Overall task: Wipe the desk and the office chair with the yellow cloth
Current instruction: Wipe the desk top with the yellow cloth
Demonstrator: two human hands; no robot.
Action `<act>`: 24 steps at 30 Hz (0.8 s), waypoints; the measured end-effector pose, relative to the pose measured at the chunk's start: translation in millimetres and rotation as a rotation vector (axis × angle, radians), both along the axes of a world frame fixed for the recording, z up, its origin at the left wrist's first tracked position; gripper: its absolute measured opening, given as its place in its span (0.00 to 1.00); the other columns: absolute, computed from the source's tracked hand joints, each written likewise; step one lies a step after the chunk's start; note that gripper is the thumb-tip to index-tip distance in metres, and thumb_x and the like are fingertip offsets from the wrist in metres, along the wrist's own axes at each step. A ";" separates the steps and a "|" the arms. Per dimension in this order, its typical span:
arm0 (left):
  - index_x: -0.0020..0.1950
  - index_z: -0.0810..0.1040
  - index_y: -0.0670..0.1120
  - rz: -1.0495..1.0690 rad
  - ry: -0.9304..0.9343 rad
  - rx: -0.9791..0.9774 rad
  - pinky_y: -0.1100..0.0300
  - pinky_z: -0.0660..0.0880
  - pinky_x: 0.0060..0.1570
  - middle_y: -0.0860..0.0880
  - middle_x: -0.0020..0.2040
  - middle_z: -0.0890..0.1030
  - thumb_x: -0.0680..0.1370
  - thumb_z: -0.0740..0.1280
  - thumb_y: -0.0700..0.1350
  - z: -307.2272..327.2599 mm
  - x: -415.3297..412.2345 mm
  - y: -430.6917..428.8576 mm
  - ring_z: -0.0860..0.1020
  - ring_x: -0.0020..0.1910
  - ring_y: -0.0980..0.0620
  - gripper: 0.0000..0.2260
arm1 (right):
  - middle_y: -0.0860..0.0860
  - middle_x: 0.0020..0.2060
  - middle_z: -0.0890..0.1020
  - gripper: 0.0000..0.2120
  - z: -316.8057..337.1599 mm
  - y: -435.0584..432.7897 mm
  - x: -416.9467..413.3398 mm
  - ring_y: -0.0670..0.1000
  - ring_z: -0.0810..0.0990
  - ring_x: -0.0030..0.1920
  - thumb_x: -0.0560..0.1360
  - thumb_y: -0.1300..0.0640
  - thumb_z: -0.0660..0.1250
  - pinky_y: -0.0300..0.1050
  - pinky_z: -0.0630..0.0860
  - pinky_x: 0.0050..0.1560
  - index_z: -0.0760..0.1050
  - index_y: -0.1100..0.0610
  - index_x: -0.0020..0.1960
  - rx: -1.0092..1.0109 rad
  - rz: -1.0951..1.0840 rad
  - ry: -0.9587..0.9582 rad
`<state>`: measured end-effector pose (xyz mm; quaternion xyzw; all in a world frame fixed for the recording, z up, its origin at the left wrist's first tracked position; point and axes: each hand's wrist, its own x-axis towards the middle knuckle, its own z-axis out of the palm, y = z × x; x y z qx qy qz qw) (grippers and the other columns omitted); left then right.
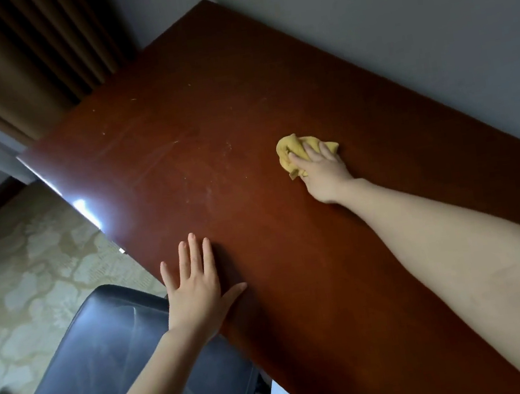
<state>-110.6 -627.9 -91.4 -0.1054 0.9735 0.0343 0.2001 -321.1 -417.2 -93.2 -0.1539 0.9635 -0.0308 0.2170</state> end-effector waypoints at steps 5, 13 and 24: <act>0.77 0.37 0.41 0.148 -0.088 0.047 0.38 0.45 0.71 0.42 0.78 0.37 0.66 0.58 0.76 -2.0 19.2 -20.2 0.38 0.77 0.46 0.56 | 0.46 0.77 0.46 0.27 -3.6 -45.9 61.6 0.54 0.39 0.76 0.81 0.57 0.52 0.54 0.43 0.75 0.49 0.41 0.76 -0.133 0.156 0.005; 0.76 0.35 0.40 0.106 -0.128 0.066 0.36 0.43 0.71 0.42 0.77 0.35 0.65 0.65 0.73 4.0 28.9 -23.8 0.36 0.77 0.46 0.59 | 0.46 0.75 0.59 0.26 -3.2 -49.6 151.9 0.48 0.47 0.76 0.78 0.64 0.58 0.47 0.42 0.74 0.64 0.45 0.72 -0.358 0.432 0.043; 0.77 0.43 0.35 -0.048 -0.073 -0.136 0.43 0.43 0.74 0.36 0.77 0.47 0.62 0.59 0.78 7.4 26.5 -28.6 0.48 0.77 0.40 0.61 | 0.51 0.66 0.74 0.31 11.1 57.5 154.5 0.55 0.70 0.68 0.59 0.68 0.79 0.57 0.70 0.64 0.79 0.52 0.60 -0.297 0.813 0.079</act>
